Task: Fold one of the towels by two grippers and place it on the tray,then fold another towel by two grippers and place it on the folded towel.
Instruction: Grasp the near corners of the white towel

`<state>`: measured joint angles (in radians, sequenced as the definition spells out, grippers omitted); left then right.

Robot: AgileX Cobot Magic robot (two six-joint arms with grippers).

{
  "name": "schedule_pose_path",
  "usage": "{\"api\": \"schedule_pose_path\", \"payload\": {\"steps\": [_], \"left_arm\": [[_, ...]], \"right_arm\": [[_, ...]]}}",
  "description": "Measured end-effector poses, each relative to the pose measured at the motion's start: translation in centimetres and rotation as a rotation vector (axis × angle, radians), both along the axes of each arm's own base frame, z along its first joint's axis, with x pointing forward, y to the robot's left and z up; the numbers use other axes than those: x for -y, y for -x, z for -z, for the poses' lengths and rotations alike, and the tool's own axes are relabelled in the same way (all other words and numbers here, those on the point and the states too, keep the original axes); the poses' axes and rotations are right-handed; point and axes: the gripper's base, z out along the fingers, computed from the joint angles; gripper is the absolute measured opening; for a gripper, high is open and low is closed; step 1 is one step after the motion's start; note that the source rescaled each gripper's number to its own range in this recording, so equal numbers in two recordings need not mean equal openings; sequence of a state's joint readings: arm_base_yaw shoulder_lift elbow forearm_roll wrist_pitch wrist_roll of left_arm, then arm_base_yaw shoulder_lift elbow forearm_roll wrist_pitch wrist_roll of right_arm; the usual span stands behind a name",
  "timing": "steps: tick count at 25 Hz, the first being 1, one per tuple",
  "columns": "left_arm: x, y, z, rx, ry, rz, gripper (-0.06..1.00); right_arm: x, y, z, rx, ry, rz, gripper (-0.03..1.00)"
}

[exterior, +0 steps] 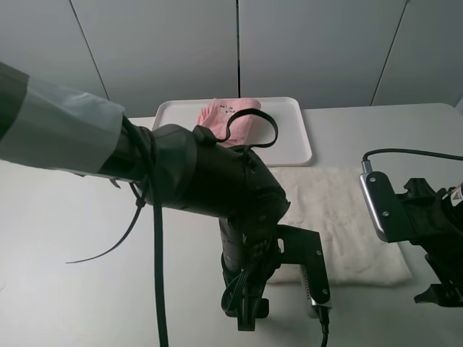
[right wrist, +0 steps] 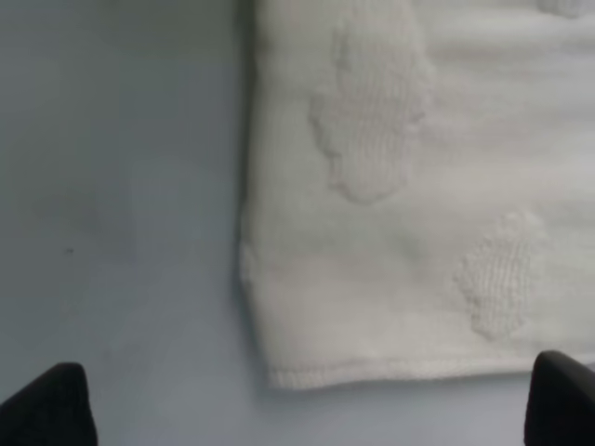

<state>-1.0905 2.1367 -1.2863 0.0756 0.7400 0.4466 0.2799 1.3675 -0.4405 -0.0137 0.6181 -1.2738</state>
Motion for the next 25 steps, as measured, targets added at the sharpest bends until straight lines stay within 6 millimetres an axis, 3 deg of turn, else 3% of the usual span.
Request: {"api": "schedule_pose_path", "payload": {"steps": [6,16,25], "left_arm": [[0.0,0.0,0.0,0.001,0.001,0.000,1.00],[0.0,0.0,0.0,0.001,0.001,0.000,1.00],[0.0,0.0,0.0,0.001,0.001,0.000,1.00]], "right_arm": [[0.0,0.0,0.1,-0.003,0.002,-0.015,1.00],[0.0,-0.1,3.2,-0.173,0.049,-0.025,1.00],[-0.1,-0.4,4.8,-0.198,0.056,-0.037,1.00]]}}
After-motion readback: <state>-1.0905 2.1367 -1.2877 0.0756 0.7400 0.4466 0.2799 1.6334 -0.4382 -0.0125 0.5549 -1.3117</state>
